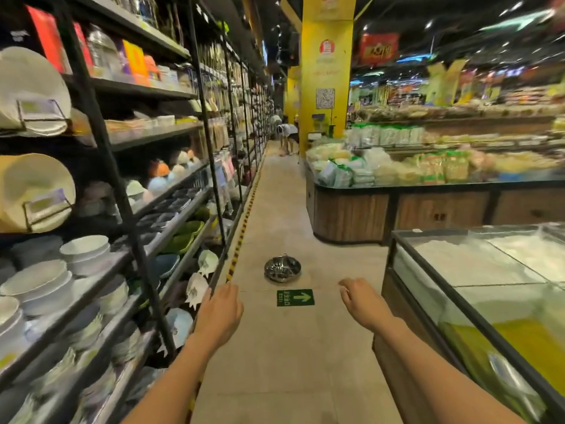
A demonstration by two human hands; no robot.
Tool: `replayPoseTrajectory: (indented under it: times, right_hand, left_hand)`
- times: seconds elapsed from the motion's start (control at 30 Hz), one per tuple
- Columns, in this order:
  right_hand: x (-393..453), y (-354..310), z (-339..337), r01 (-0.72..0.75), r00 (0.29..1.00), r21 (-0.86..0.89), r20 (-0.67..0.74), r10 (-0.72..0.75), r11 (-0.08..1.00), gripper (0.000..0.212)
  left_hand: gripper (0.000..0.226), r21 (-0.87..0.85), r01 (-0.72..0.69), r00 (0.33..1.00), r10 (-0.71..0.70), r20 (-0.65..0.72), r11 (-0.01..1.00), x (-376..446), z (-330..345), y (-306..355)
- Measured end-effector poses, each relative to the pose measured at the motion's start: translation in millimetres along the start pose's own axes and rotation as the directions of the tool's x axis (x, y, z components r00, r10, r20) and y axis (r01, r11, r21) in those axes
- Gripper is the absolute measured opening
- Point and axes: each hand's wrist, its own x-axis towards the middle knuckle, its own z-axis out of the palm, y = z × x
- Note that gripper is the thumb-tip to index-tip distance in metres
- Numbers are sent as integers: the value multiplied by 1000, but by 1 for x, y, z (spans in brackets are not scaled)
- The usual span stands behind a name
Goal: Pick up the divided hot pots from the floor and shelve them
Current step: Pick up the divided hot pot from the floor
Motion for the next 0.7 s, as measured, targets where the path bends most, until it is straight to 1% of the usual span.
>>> replayPoseTrajectory:
  times: [0.07, 0.13, 0.27, 0.33, 0.47, 0.6, 0.7]
  right_hand:
    - [50, 11, 14, -5, 1000, 11, -26, 5, 1000, 32]
    - [105, 26, 29, -19, 999, 18, -41, 20, 1000, 36]
    - [222, 57, 61, -75, 996, 35, -48, 77, 997, 38]
    - [281, 71, 74, -99, 994, 29, -32, 100, 995, 37]
    - [398, 93, 95, -144, 990, -3, 6, 144, 990, 38]
    - [510, 108, 123, -134, 990, -26, 40, 135, 991, 39]
    - [596, 126, 155, -139, 989, -39, 51, 141, 990, 39]
  left_hand:
    - [41, 4, -11, 1000, 11, 19, 1000, 55, 18, -12]
    - [40, 14, -19, 1000, 19, 7, 1000, 112, 38, -22]
    - [45, 5, 15, 999, -15, 47, 1000, 230, 80, -37]
    - [45, 3, 26, 997, -26, 68, 1000, 291, 95, -44]
    - [41, -8, 17, 998, -17, 55, 1000, 408, 118, -58]
    - [41, -36, 41, 997, -38, 74, 999, 515, 147, -74]
    - [41, -36, 42, 995, -38, 92, 998, 599, 181, -92]
